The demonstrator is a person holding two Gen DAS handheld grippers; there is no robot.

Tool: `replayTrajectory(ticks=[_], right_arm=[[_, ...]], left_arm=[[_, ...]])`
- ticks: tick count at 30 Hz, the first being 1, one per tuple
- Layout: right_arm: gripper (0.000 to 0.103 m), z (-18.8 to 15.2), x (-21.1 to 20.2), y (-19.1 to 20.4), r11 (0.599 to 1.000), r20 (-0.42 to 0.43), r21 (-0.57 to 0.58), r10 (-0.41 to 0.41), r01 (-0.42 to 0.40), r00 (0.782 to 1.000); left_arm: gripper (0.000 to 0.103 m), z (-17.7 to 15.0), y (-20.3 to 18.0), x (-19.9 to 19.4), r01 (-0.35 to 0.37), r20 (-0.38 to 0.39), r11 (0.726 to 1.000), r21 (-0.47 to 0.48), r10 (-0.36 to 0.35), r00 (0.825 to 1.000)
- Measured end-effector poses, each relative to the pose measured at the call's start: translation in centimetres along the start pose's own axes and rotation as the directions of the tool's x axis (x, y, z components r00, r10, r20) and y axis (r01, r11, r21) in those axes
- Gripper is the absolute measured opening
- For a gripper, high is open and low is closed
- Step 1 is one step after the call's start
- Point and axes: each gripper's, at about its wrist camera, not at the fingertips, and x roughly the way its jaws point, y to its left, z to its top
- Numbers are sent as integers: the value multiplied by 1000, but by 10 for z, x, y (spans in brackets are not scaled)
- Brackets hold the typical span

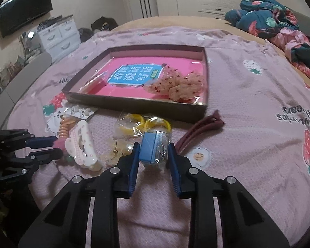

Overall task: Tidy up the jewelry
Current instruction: 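Grasp the pink pompom clip with the left tool while the right tool grasps the bagged blue item, then lift and carry the pompom and the bagged blue item over the tray with both tools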

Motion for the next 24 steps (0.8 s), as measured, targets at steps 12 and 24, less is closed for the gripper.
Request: replayTrajectory(ticks=[12,24], right_arm=[[26,-8,-39,-19,998,64,67,-2,-2,998],[26,-6,-48,-15,998,84,63,15,-21,996]], left_arm=[[1,-8,12,-11,70,15,996,-62,-69,998],[28,6,-10,5,34,-19,999,41,-33,999]])
